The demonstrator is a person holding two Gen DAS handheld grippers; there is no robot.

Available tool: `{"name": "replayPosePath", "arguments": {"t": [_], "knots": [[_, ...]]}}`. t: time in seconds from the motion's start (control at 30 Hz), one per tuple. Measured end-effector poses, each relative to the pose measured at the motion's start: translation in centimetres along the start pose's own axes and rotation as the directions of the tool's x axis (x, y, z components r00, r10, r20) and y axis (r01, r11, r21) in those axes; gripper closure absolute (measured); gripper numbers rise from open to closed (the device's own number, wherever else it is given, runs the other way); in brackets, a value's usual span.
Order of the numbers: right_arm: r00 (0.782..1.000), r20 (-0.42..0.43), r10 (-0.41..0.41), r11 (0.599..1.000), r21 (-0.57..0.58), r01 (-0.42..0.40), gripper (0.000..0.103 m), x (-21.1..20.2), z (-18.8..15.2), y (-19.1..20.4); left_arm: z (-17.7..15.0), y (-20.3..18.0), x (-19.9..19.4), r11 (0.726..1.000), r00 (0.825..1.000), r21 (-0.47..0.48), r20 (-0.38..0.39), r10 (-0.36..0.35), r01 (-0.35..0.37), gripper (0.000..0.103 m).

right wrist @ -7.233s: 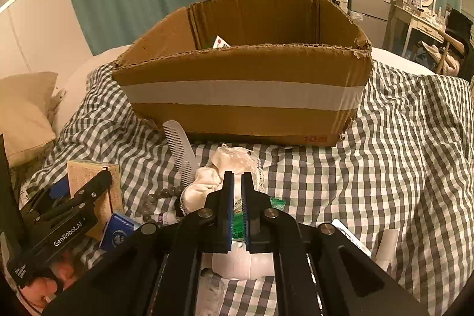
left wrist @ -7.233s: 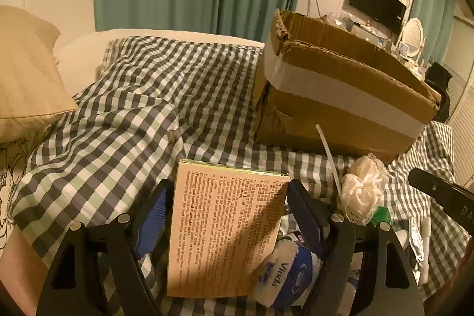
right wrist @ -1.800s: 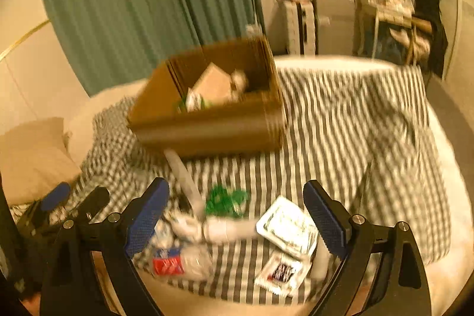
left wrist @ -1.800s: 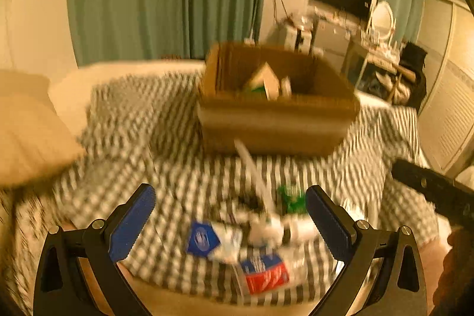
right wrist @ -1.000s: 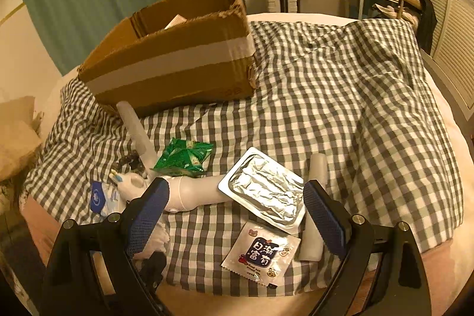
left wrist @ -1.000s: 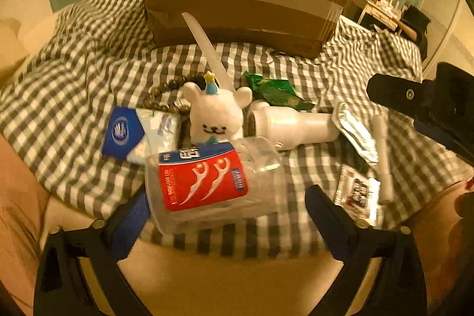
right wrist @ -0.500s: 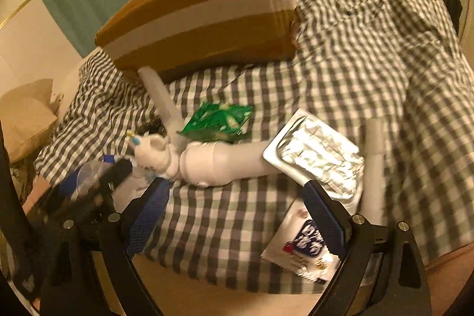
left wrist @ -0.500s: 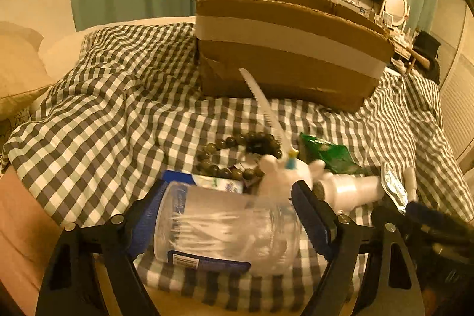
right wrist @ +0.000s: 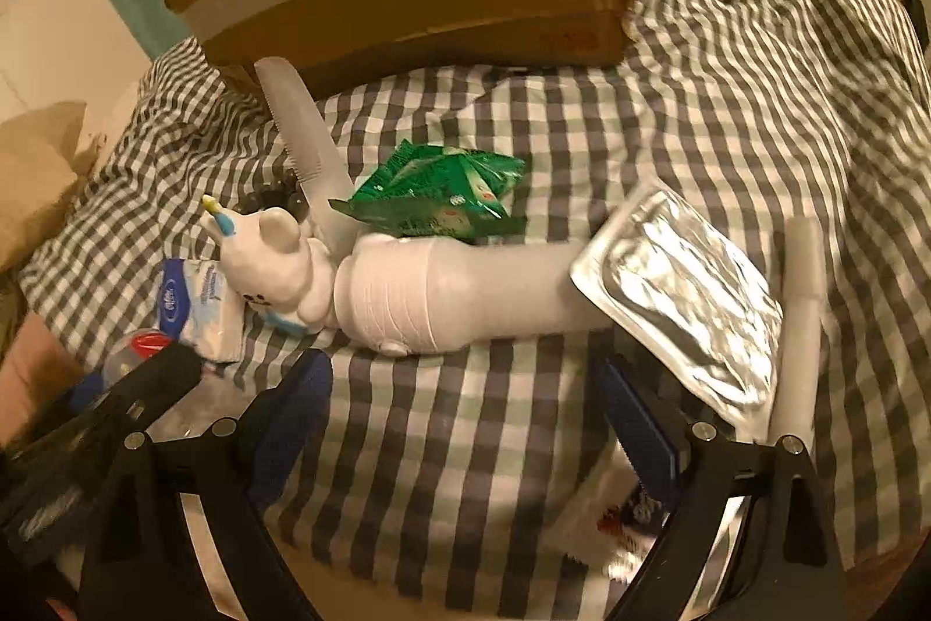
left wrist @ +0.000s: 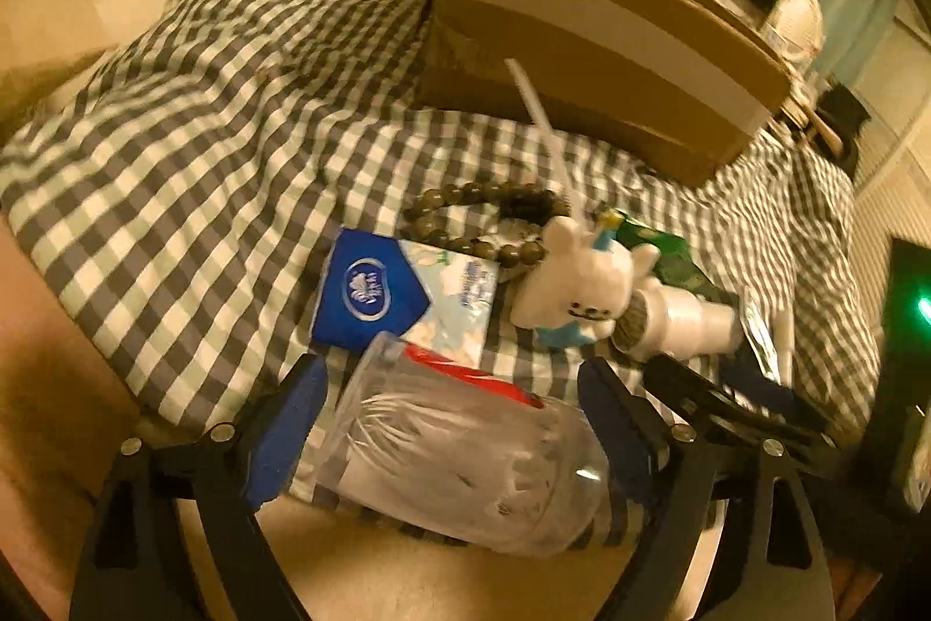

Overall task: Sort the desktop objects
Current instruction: 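Grasp the clear fork jar with the left gripper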

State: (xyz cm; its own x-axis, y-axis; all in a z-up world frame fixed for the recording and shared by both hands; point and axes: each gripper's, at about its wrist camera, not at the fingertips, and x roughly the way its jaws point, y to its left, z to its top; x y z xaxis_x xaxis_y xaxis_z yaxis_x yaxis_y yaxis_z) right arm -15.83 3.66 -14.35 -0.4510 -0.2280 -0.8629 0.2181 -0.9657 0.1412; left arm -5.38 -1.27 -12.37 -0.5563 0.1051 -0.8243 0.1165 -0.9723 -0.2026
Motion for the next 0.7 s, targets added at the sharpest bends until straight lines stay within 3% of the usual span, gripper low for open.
{"name": "replayPosePath", "arguments": {"t": [0.23,0.7], "knots": [[0.999,0.014,-0.051,0.998,-0.041,0.051,0.009,1.7,1.2,0.3,-0.9,-1.9,-0.3,0.991,0.999,0.128,0.013,0.034,-0.035,0.009],[0.995,0.067,-0.076,0.994,-0.073,0.081,0.008,1.1,1.7,0.0,-1.2,-1.1,-0.7,0.989,1.0,0.147,-0.003,0.024,-0.023,0.001]]}}
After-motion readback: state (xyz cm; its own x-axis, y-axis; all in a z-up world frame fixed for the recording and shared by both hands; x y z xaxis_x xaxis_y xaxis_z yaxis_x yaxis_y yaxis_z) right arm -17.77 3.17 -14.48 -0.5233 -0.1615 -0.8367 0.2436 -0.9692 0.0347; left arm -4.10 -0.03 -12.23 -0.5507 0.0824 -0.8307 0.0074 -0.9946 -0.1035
